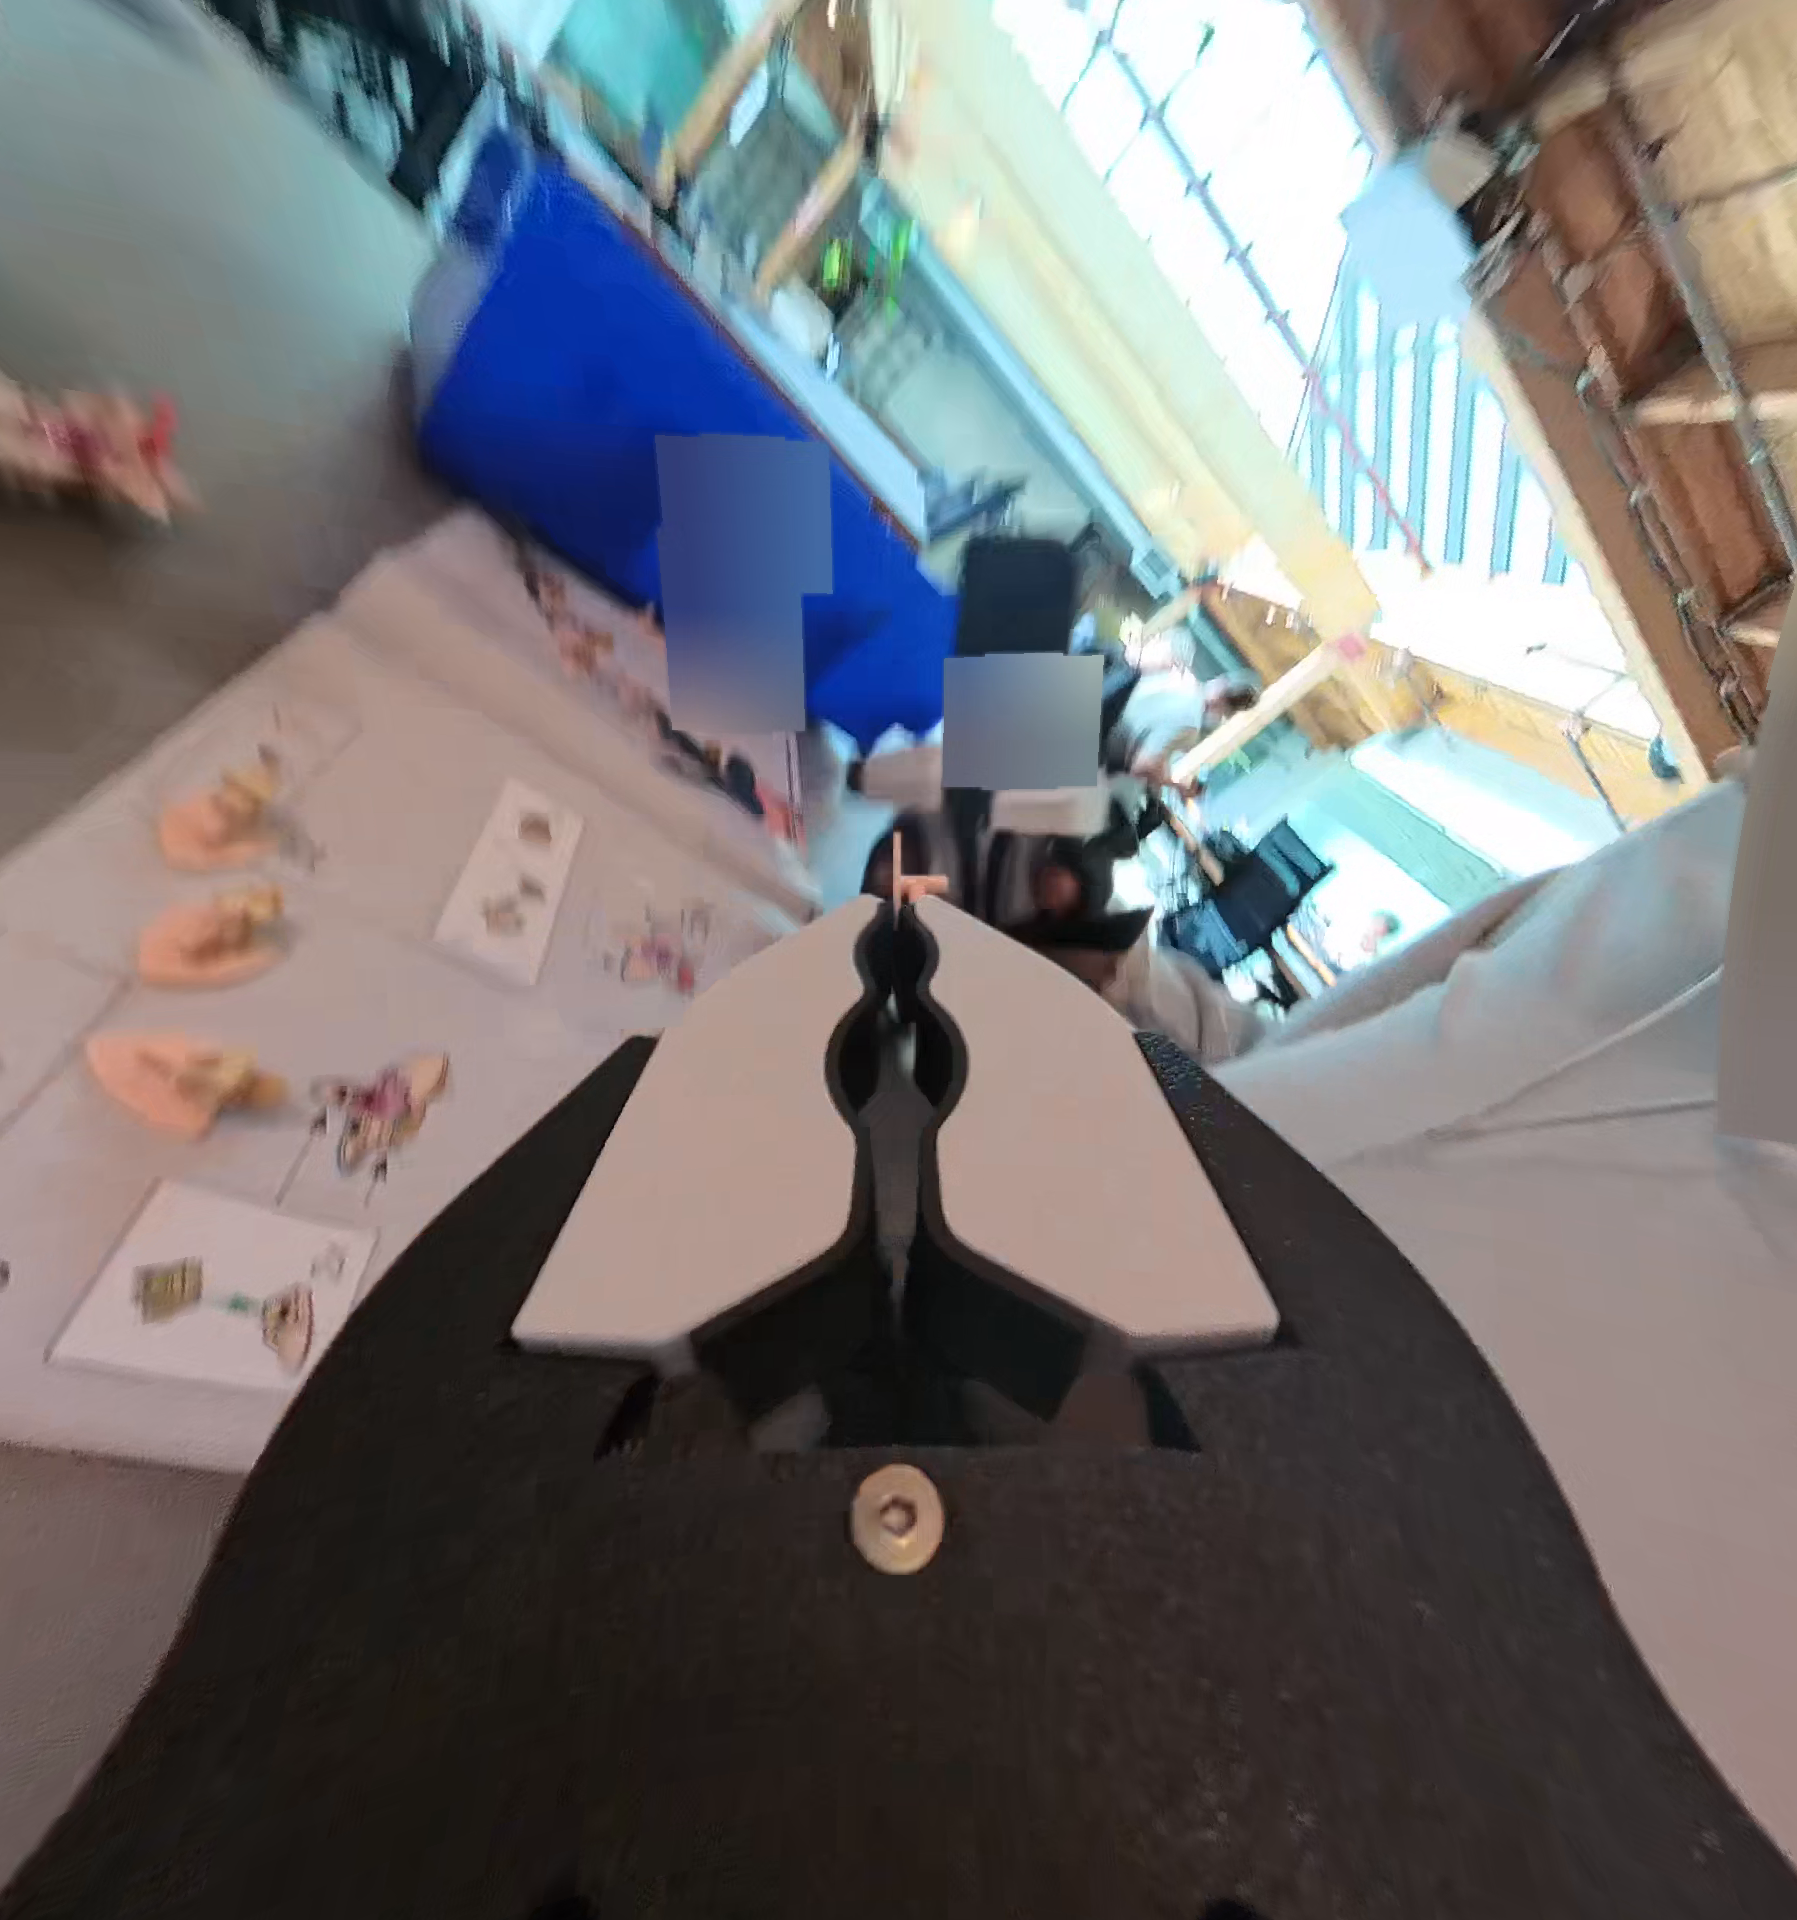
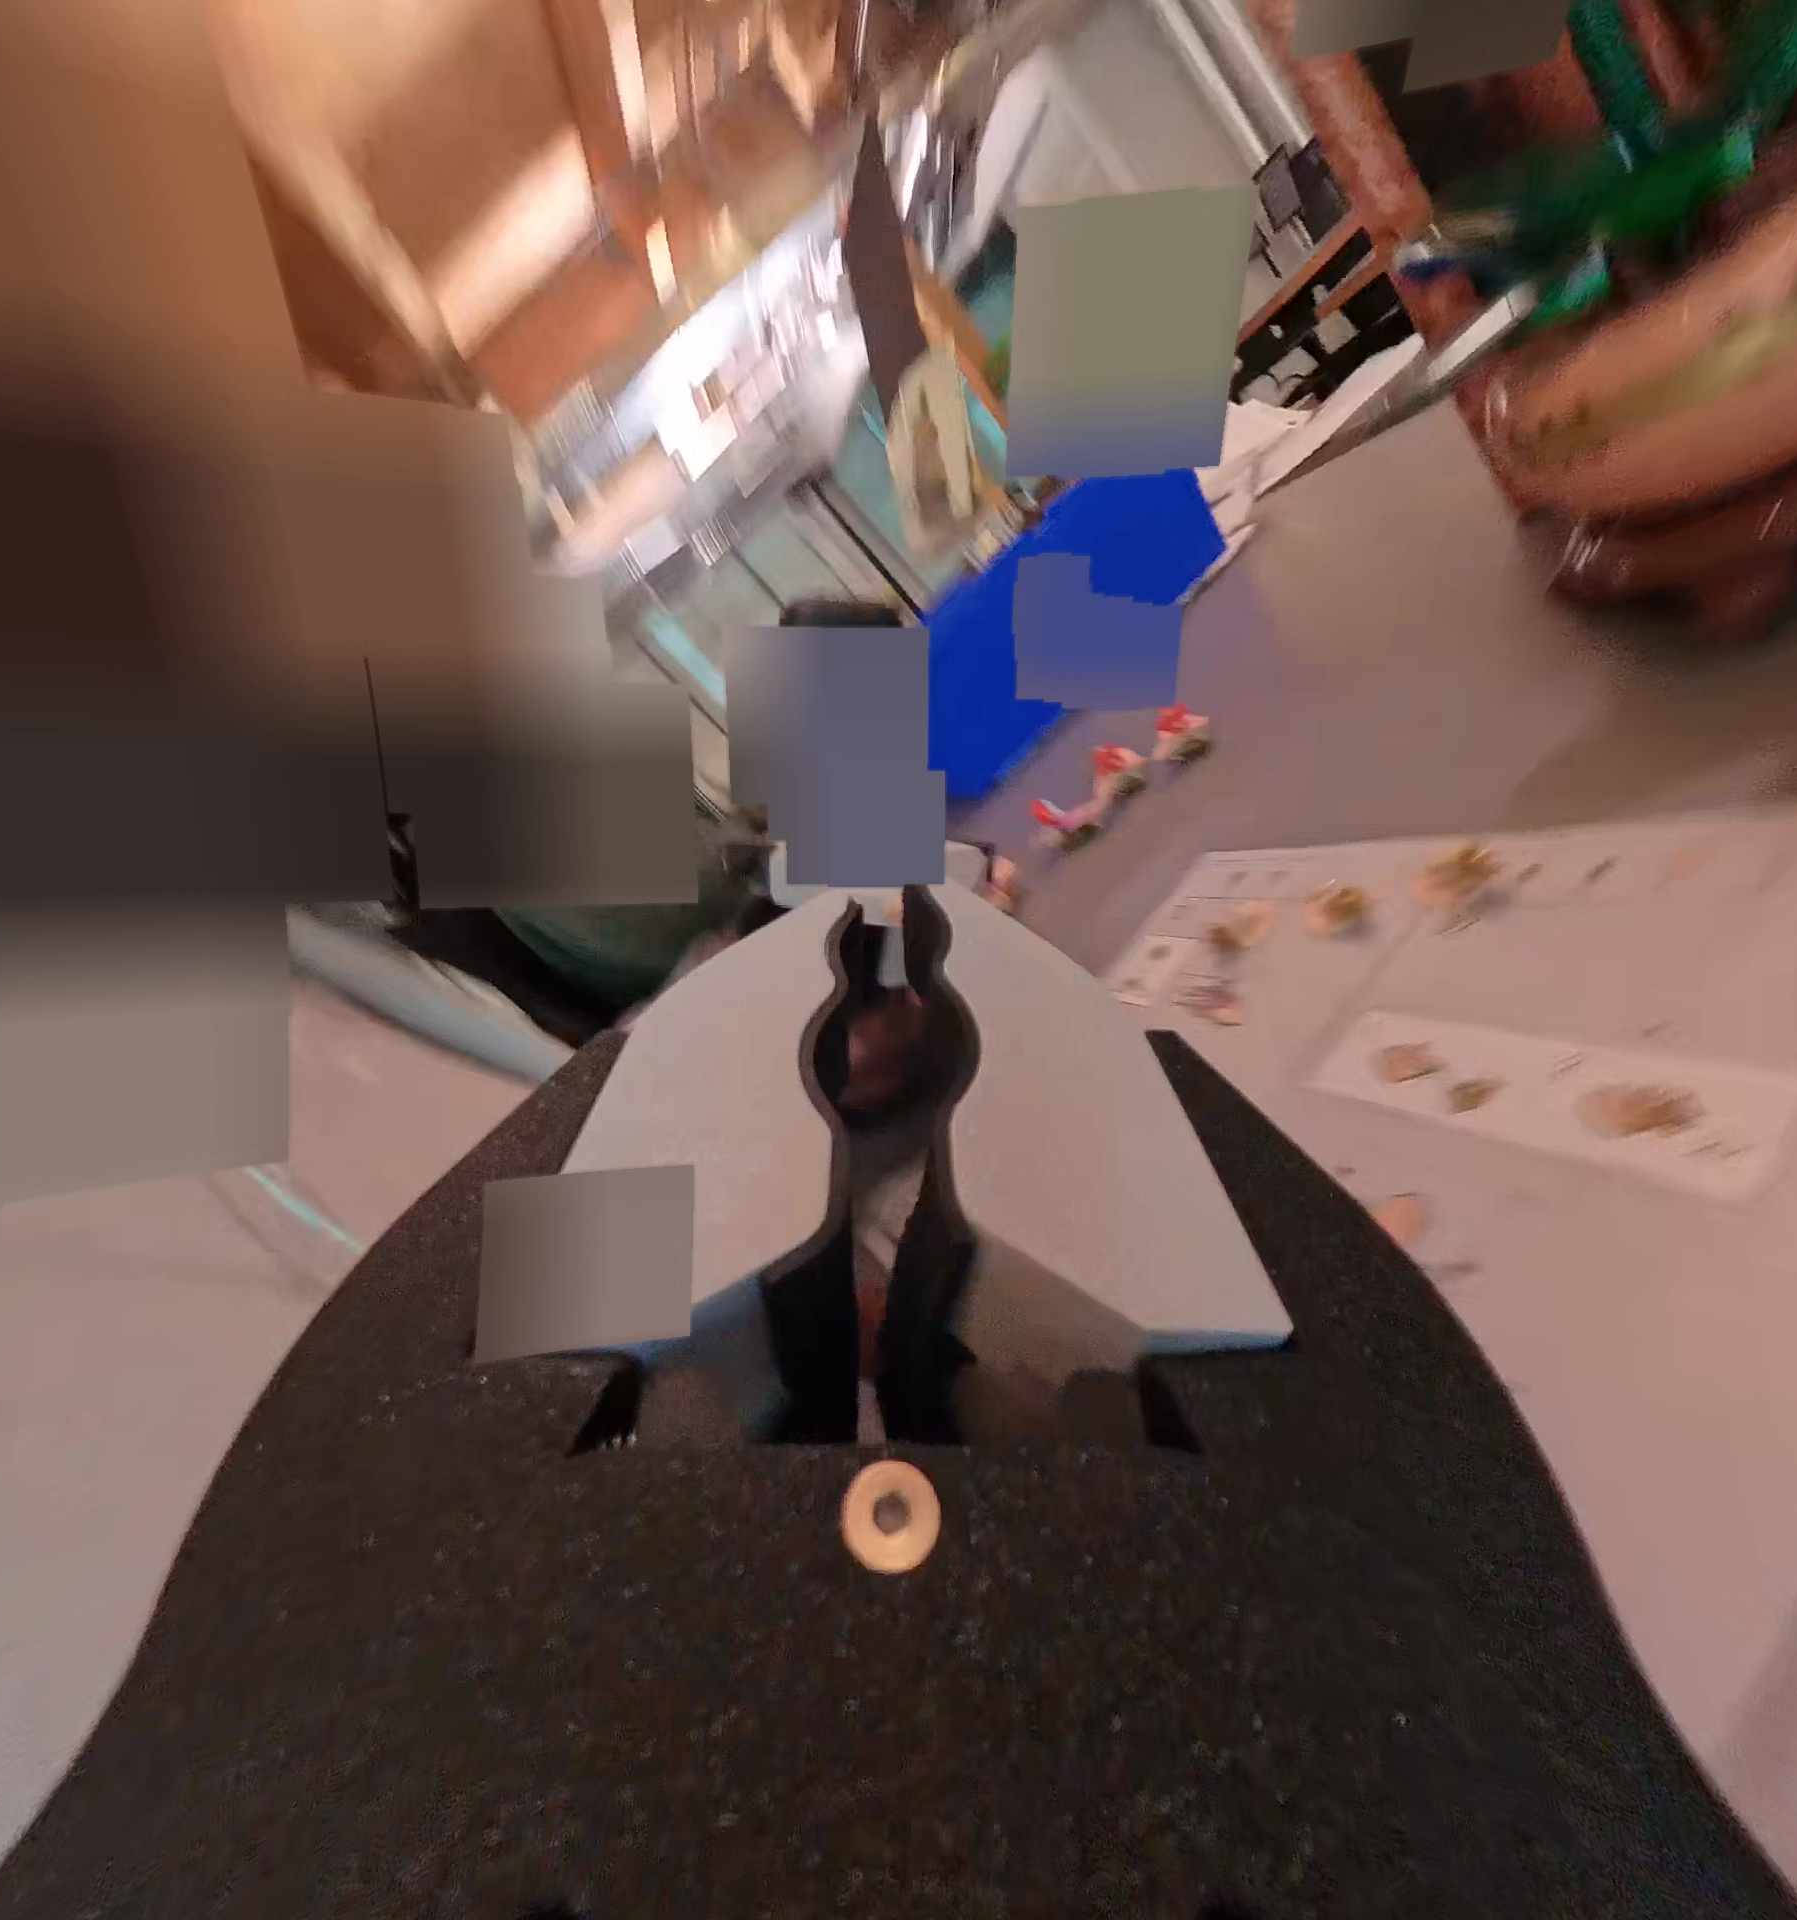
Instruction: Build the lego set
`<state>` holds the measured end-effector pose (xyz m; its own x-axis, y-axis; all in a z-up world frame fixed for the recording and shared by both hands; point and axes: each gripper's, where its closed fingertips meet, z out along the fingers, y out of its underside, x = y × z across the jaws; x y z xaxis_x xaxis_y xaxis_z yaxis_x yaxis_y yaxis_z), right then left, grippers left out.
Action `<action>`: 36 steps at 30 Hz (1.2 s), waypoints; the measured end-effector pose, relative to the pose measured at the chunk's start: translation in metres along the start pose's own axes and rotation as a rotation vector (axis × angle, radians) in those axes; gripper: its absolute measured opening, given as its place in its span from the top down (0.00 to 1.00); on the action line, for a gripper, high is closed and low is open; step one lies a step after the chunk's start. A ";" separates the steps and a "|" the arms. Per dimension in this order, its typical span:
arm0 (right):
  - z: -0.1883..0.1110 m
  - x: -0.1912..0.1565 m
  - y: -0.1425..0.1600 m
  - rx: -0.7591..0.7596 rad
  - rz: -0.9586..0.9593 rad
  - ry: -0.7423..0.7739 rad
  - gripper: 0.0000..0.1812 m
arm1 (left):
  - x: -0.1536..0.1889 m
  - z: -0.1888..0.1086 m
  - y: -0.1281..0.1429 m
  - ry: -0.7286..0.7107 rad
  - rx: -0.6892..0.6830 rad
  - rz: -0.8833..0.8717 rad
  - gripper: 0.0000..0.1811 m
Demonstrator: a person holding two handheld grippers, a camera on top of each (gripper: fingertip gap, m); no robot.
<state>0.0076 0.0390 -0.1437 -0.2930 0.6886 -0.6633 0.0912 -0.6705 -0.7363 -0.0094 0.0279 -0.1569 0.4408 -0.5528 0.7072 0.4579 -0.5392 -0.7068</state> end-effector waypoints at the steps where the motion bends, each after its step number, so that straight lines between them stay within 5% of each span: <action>1: -0.004 -0.002 0.004 -0.085 -0.192 0.029 0.96 | -0.004 0.000 0.011 -0.014 -0.075 -0.030 1.00; 4: -0.012 0.010 0.031 -0.434 -0.771 0.138 0.94 | -0.014 0.003 0.040 -0.053 -0.273 -0.085 1.00; 6: -0.013 0.016 0.052 -0.610 -0.912 0.125 0.94 | -0.019 0.006 0.052 -0.098 -0.378 -0.055 1.00; 17: -0.009 0.043 0.079 -0.773 -0.908 0.158 0.99 | -0.033 0.010 0.070 -0.204 -0.527 0.006 0.97; 22: -0.011 0.049 0.078 -0.836 -0.781 0.200 0.99 | -0.039 0.007 0.066 -0.309 -0.608 0.518 0.89; 26: -0.009 0.050 0.079 -0.856 -0.712 0.206 0.99 | -0.044 0.013 0.057 -0.389 -0.612 0.895 0.96; 32: -0.008 0.051 0.077 -0.817 -0.695 0.222 0.94 | -0.053 0.011 0.068 -0.382 -0.678 0.781 1.00; 36: -0.042 0.058 0.032 -0.617 -0.565 0.373 0.86 | -0.054 0.010 0.067 -0.385 -0.671 0.765 0.99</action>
<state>0.0337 0.0690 -0.2111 -0.1317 0.9859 -0.1037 0.5516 -0.0140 -0.8340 0.0053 0.0284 -0.2424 0.6954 -0.7169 -0.0495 -0.5048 -0.4384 -0.7436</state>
